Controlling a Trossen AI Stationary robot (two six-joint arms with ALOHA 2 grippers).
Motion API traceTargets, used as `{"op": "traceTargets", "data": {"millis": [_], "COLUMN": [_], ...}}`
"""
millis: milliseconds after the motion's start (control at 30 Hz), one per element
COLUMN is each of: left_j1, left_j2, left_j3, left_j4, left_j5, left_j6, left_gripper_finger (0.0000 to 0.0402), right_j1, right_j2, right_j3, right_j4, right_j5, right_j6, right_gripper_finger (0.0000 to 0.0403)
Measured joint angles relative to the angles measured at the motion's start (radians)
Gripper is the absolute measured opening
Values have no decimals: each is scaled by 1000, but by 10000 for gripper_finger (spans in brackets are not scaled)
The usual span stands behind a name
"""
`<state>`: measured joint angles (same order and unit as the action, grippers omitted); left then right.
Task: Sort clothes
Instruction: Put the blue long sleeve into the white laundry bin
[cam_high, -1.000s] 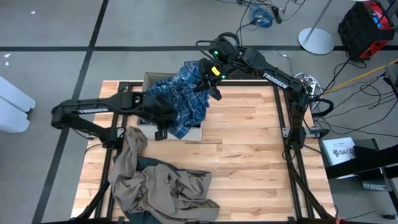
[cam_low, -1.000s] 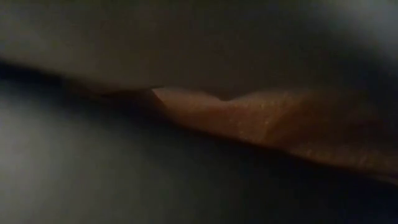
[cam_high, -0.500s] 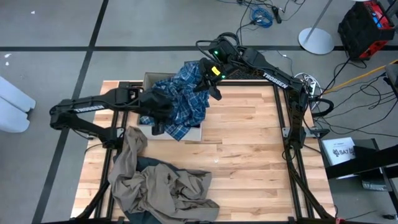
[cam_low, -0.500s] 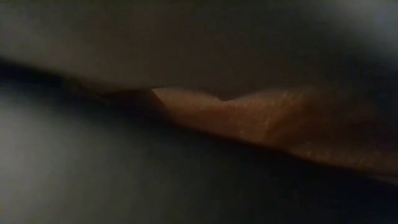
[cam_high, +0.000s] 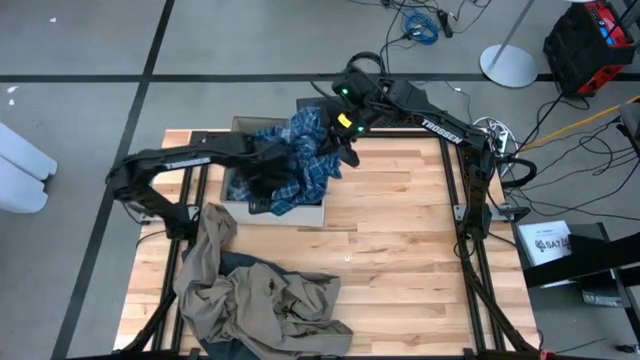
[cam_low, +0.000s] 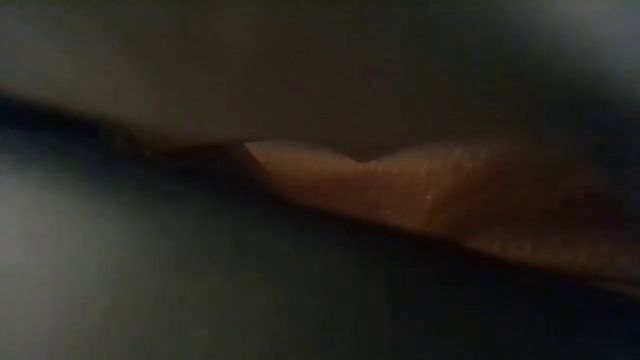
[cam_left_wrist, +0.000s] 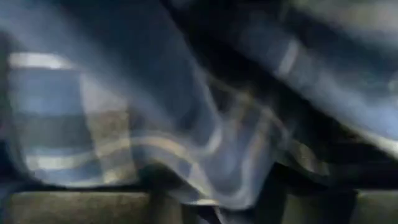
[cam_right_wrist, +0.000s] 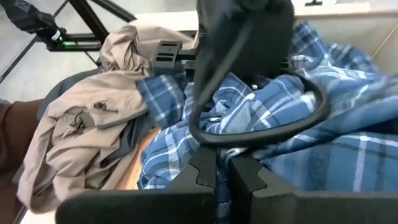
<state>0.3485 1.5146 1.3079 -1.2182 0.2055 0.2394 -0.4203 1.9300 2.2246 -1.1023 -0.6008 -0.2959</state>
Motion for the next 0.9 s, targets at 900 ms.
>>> {"op": "traceTargets", "data": {"millis": [900], "left_j1": [11], "left_j2": [-190], "left_j3": [189], "left_j4": [-79], "left_j5": [-126], "left_j6": [-30], "left_gripper_finger": [121], "right_j1": [4], "right_j2": [0], "right_j3": [0], "right_j4": [-82], "right_j5": [-8], "right_j6": [-23], "right_gripper_finger": [0]}}
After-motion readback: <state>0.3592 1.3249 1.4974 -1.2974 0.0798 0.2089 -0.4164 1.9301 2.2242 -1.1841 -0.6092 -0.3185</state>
